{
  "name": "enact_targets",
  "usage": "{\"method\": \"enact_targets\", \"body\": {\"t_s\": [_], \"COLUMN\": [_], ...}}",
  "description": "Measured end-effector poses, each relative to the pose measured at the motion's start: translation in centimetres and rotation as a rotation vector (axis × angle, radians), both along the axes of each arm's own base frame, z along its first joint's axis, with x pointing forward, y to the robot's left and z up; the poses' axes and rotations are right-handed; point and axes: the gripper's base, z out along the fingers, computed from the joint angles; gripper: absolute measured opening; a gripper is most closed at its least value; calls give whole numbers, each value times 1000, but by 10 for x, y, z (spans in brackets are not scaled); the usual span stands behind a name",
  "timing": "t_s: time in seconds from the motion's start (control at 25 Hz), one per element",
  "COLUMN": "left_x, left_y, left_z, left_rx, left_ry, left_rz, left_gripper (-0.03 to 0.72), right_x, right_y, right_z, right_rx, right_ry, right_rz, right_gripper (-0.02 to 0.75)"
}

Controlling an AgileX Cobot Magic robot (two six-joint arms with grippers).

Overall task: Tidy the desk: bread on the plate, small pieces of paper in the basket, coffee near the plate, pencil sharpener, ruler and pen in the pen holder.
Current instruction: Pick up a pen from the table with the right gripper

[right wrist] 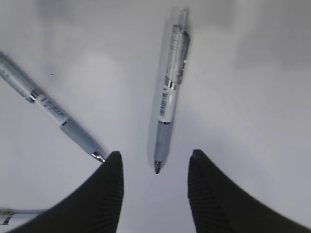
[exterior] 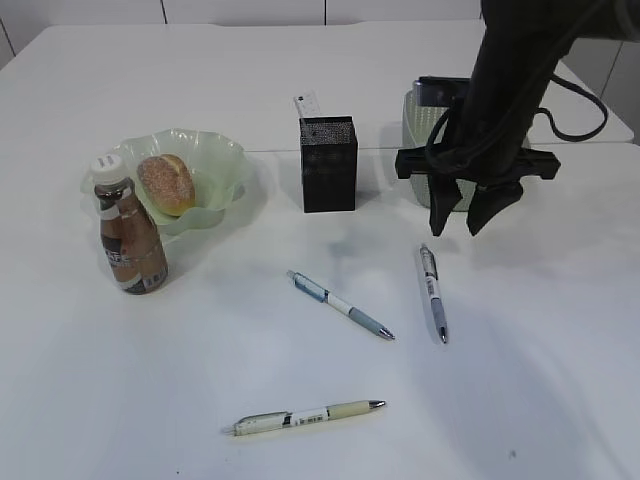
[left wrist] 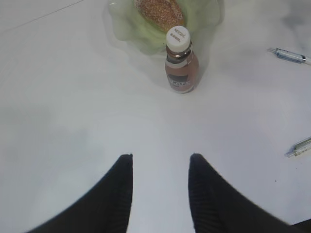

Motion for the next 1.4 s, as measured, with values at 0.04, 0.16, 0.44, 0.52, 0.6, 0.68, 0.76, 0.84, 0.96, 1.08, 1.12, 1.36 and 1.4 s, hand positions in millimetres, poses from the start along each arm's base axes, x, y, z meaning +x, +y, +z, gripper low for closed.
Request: {"method": "enact_targets", "body": {"t_s": [0.04, 0.16, 0.44, 0.52, 0.6, 0.68, 0.76, 0.84, 0.96, 1.08, 1.12, 1.36, 1.4], "left_x": [0, 0, 0, 0, 0, -1, -1, -1, -2, -2, -2, -3, -3], "left_y": [0, 0, 0, 0, -1, -2, -2, -2, -3, -3, -4, -5, -6], "left_z": [0, 0, 0, 0, 0, 0, -1, 0, -1, -1, -1, -1, -1], "left_rx": [-1, -2, -3, -5, -11, -17, -22, -28, -34, -39, -42, -59, -63], "left_ry": [0, 1, 1, 2, 6, 9, 11, 13, 16, 18, 20, 28, 31], "left_rz": [0, -1, -1, -2, -4, -6, -8, -10, -12, -14, -15, -21, -23], "left_gripper": [268, 268, 268, 268, 268, 268, 268, 268, 268, 268, 268, 268, 268], "right_x": [0, 1, 1, 1, 2, 3, 4, 6, 8, 12, 15, 18, 18], "right_y": [-1, -5, -7, -7, -3, -1, 1, 2, 2, 3, 3, 4, 4], "right_z": [-1, -2, -2, -2, -7, -13, -23, -32, -38, -37, -45, -72, -75], "right_rx": [-12, -59, -71, -71, -40, -23, -9, -13, -13, 1, -6, -25, -28], "right_ry": [0, -11, -14, -14, 12, 35, 65, 85, 83, 37, 37, 96, 103], "right_rz": [-7, -9, -11, -11, -67, -88, -102, -105, -106, -113, -112, -114, -114], "right_gripper": [354, 354, 354, 354, 354, 354, 354, 354, 354, 354, 354, 354, 354]}}
